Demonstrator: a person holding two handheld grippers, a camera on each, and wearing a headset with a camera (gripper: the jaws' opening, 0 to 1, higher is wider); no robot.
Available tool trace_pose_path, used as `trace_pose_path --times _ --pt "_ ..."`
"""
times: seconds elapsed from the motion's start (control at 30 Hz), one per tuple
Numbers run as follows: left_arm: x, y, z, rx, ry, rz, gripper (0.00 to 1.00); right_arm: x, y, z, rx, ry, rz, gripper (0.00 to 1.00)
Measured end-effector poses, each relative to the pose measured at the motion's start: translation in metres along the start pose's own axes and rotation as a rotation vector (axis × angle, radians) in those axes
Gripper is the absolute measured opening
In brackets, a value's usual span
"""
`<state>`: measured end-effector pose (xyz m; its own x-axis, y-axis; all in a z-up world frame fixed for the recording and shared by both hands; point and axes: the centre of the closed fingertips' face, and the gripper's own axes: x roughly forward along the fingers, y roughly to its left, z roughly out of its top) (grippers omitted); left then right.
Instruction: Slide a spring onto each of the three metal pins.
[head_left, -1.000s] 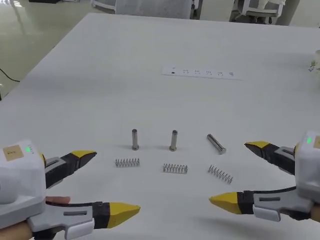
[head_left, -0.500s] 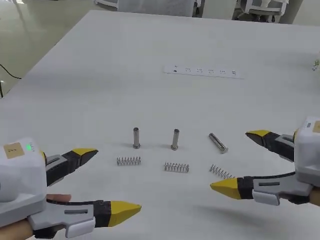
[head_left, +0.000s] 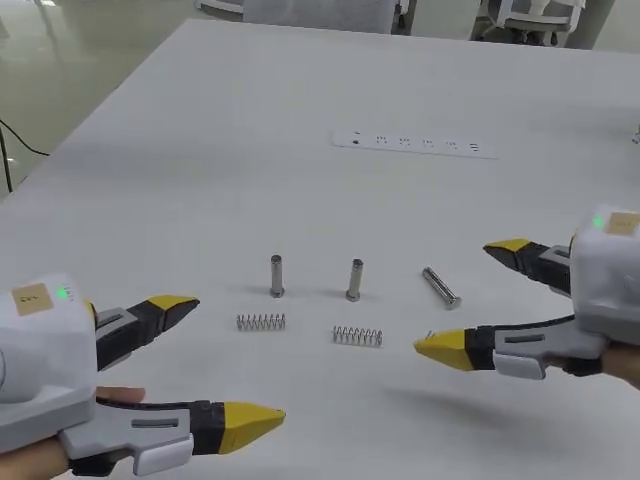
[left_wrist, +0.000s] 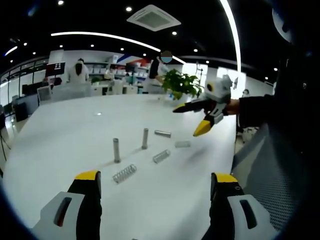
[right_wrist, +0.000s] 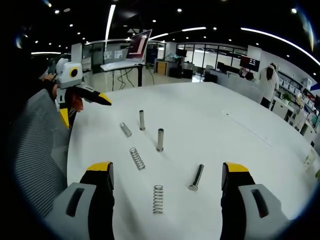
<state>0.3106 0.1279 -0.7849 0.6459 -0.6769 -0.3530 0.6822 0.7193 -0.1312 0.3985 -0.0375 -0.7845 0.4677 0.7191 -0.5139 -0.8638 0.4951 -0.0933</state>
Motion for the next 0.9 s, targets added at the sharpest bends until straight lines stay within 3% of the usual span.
trace_pose_path --times 0.9 --pt "0.0 -0.001 0.002 0.004 -0.003 -0.003 0.87 0.026 -0.023 0.006 -0.024 0.072 -0.006 0.87"
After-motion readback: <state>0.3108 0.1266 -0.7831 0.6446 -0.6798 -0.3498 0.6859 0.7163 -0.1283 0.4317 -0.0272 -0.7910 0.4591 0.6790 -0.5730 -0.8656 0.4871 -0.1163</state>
